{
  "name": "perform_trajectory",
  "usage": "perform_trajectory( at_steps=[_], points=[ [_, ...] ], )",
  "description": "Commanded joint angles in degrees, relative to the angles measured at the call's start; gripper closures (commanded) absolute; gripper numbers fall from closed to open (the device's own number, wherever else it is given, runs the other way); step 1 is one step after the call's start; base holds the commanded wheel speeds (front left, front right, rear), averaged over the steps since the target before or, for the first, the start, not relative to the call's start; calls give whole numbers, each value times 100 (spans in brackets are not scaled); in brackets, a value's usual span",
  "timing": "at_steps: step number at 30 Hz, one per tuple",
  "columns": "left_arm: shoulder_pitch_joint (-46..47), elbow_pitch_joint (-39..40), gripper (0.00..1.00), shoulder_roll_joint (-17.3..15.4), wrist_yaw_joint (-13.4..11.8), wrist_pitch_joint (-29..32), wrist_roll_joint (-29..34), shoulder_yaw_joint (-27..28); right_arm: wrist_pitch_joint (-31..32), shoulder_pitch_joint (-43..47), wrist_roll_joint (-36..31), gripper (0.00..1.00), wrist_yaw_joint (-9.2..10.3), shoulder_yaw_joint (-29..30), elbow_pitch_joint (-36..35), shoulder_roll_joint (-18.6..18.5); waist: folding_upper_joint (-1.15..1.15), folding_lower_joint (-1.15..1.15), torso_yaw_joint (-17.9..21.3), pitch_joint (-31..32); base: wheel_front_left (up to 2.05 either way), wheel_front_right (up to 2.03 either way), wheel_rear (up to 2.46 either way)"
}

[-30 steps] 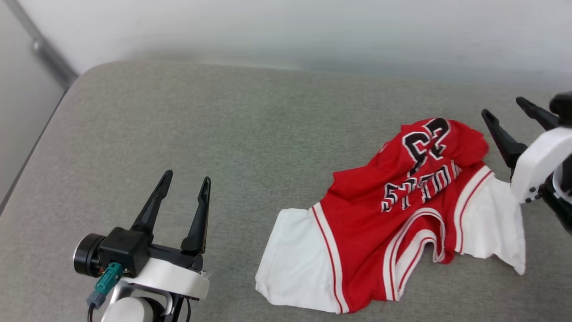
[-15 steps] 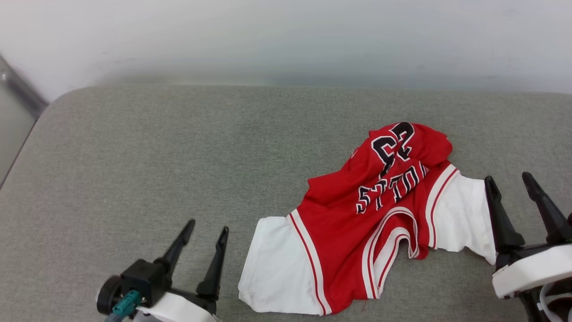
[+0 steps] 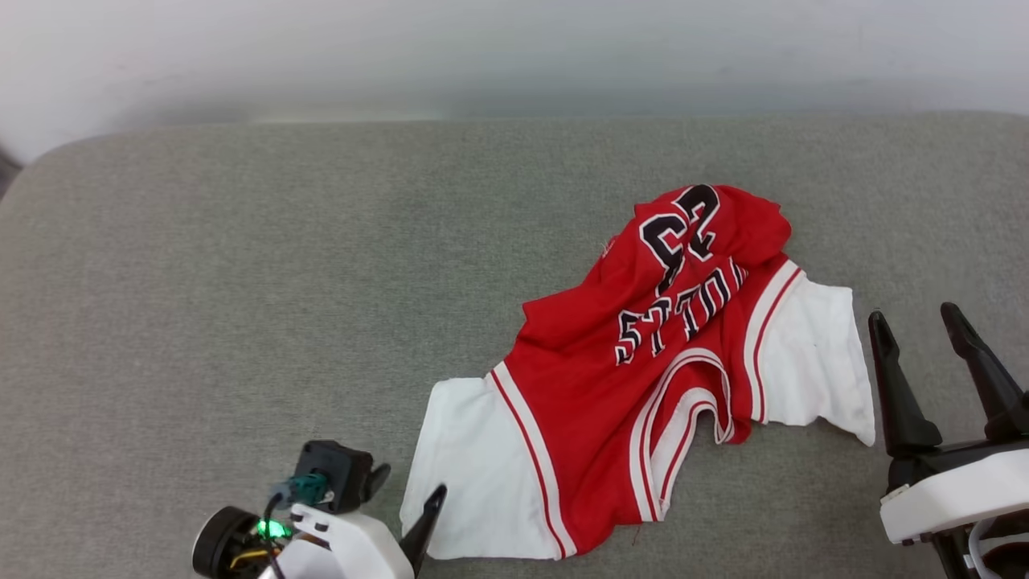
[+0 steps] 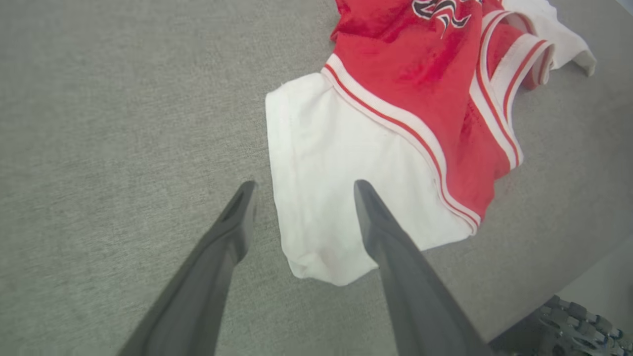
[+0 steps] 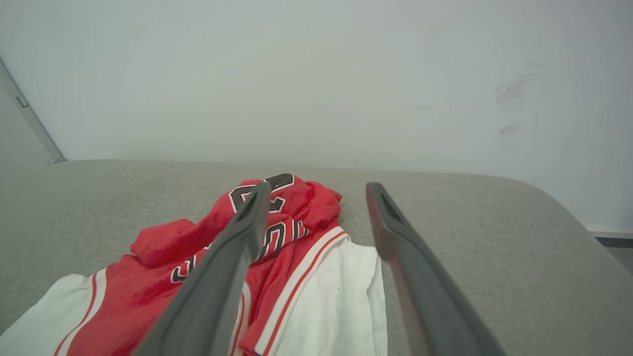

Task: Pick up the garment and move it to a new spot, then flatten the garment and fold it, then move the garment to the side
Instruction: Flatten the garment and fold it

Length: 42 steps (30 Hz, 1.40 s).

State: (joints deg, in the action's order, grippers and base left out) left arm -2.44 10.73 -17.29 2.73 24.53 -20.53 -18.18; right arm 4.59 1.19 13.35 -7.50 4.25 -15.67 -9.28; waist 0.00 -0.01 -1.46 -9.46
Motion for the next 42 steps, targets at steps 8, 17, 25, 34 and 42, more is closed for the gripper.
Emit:
perform_trajectory(
  at_steps=[8, 17, 25, 34, 42],
  points=[
    [-218, -88, 0, -244, -198, 977, -16, -83, -94, -138, -88, 0, 2, -5, 37, 114, 0, 1, 253, -393, 0, 0, 0],
    [-156, -829, 0, -342, -316, 982, 94, -66, -107, -184, -121, 0, 2, -58, 72, 112, 0, 1, 251, -546, 0, 0, 0],
    [-160, -1214, 100, -239, -221, 518, -63, -1, 136, -120, -209, 0, 3, -37, 166, -21, 0, 1, 173, -384, 0, 0, 0],
    [174, -655, 100, -335, -708, -612, 20, 795, 2012, 338, -181, 0, 3, 468, 249, -20, 0, 1, 48, -48, 0, 0, 0],
    [78, 294, 100, -512, -892, -545, 65, 1036, 3404, 99, -259, 0, 2, 802, 317, -145, 0, 1, -99, -117, 0, 0, 0]
  ],
)
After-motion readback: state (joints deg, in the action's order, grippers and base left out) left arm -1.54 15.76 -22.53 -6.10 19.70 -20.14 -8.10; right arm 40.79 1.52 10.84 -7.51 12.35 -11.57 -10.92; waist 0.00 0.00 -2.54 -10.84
